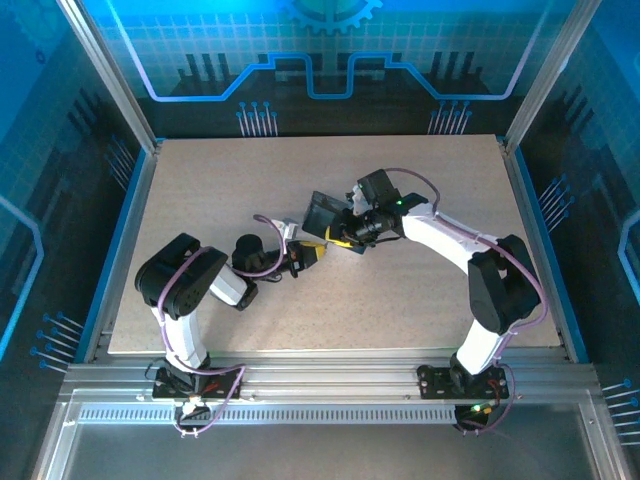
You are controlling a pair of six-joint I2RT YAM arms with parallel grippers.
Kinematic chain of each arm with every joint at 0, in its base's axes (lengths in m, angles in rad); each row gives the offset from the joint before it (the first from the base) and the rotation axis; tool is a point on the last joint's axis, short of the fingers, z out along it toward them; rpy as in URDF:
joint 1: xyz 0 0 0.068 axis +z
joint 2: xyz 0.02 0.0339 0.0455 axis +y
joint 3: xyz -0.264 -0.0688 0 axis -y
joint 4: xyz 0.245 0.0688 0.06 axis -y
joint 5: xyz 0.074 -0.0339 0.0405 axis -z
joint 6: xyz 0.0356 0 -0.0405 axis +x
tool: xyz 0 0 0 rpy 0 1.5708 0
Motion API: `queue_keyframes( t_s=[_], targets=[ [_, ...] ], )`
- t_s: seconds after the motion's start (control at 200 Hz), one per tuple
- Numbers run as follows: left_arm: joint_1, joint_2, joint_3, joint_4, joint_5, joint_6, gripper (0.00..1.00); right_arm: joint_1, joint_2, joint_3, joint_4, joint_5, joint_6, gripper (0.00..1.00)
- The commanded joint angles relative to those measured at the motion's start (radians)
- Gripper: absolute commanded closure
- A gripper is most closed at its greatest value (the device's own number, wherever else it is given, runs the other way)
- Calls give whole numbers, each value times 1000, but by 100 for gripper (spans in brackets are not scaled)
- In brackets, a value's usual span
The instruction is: Unlock the padlock with the key
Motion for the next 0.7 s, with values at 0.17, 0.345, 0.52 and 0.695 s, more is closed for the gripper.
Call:
queue_keyframes(
  t_s=[0.17, 0.345, 0.52, 0.695],
  targets=[
    [-48, -45, -16, 17, -168, 55, 100, 21, 17, 28, -71, -47, -19, 100],
    [-92, -75, -47, 17, -245, 121, 100, 22, 12, 29, -76, -39, -15, 100],
    [-107, -112, -41, -38, -267, 158, 100, 21, 15, 34, -86, -59, -27, 100],
    [-98, -119, -11, -68, -206, 109, 100, 22, 21, 44, -83, -106, -56, 100]
  ],
)
